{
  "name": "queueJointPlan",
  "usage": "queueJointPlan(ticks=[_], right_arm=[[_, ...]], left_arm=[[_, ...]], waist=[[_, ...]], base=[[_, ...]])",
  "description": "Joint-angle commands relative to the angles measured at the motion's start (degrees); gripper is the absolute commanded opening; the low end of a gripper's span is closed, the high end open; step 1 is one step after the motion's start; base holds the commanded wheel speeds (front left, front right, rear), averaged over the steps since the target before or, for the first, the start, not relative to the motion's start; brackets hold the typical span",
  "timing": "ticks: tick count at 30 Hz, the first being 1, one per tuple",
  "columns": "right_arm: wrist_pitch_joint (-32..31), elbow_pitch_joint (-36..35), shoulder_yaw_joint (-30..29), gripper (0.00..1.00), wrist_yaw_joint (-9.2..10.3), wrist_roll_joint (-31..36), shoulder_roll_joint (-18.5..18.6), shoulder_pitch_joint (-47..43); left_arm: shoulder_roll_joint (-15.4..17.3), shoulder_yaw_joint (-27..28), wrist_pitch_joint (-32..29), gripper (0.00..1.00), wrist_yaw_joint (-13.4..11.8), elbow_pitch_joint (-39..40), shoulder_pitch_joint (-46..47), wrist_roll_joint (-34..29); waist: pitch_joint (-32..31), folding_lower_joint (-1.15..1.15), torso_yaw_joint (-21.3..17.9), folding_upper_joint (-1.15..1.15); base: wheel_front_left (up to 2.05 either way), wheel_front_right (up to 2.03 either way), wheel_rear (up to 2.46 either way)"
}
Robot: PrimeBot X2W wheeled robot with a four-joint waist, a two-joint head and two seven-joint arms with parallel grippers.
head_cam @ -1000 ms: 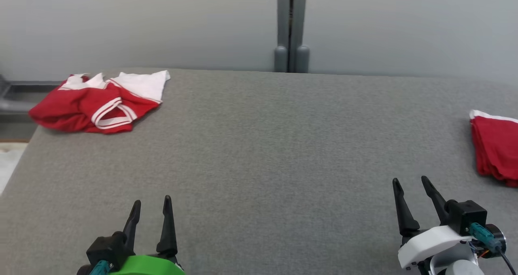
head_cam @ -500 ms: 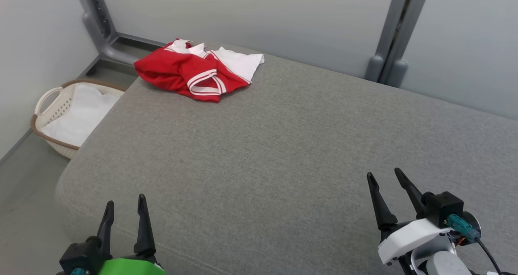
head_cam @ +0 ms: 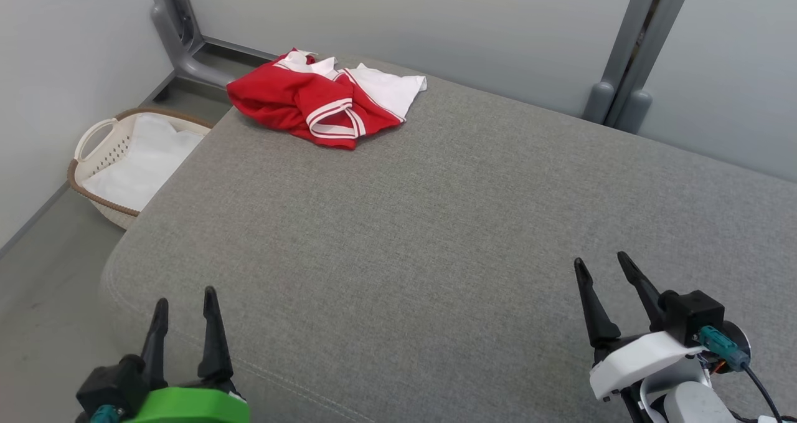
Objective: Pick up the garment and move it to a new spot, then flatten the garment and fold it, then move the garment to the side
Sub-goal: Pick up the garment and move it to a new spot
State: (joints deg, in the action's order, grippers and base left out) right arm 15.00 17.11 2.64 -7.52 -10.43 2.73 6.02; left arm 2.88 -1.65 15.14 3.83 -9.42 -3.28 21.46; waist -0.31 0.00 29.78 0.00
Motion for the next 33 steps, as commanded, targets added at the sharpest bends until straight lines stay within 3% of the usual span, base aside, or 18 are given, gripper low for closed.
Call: queueJointPlan(ticks=[1, 5, 11, 18, 25, 33], right_arm=[[0.26, -0.56, -0.31, 1.0, 0.07, 0.77, 0.29, 0.17], [0.26, -1.42, -0.07, 1.0, 0.07, 2.81, 0.31, 2.83], [0.18, -2.37, 0.2, 1.0, 0.07, 7.05, 0.33, 7.73], [-2.14, -4.98, 2.23, 1.0, 0.07, 10.45, 0.32, 13.15], [-4.04, -8.46, 5.01, 1.0, 0.07, 11.09, 0.32, 15.83], [-5.57, -13.02, 4.23, 1.0, 0.07, 13.56, 0.28, 16.88]], left_arm=[[0.63, 0.92, 0.0, 1.0, 0.31, 0.63, 2.08, 0.25], [4.24, 2.75, -0.02, 1.0, 0.67, 1.27, 7.11, -1.05], [11.54, 4.03, -3.23, 1.0, 1.61, 1.26, 22.29, -2.23], [18.04, 3.32, -6.82, 1.0, 2.62, -8.03, 43.38, -2.33], [19.83, 3.35, -8.43, 1.0, 2.75, -23.79, 57.64, -1.32], [18.1, 0.76, -10.13, 1.0, 3.17, -39.77, 64.83, -0.47]], waist=[[0.81, 0.0, -0.27, 0.0], [3.64, 0.0, -2.37, 0.0], [9.24, 0.0, -6.39, 0.0], [17.08, 0.0, -12.39, 0.0], [24.74, 0.0, -17.65, 0.0], [31.68, 0.0, -20.39, 0.0]], base=[[0.0, 0.0, 0.0], [0.0, 0.0, 0.0], [0.0, 0.0, 0.0], [0.0, 0.0, 0.0], [0.0, 0.0, 0.0], [0.0, 0.0, 0.0]])
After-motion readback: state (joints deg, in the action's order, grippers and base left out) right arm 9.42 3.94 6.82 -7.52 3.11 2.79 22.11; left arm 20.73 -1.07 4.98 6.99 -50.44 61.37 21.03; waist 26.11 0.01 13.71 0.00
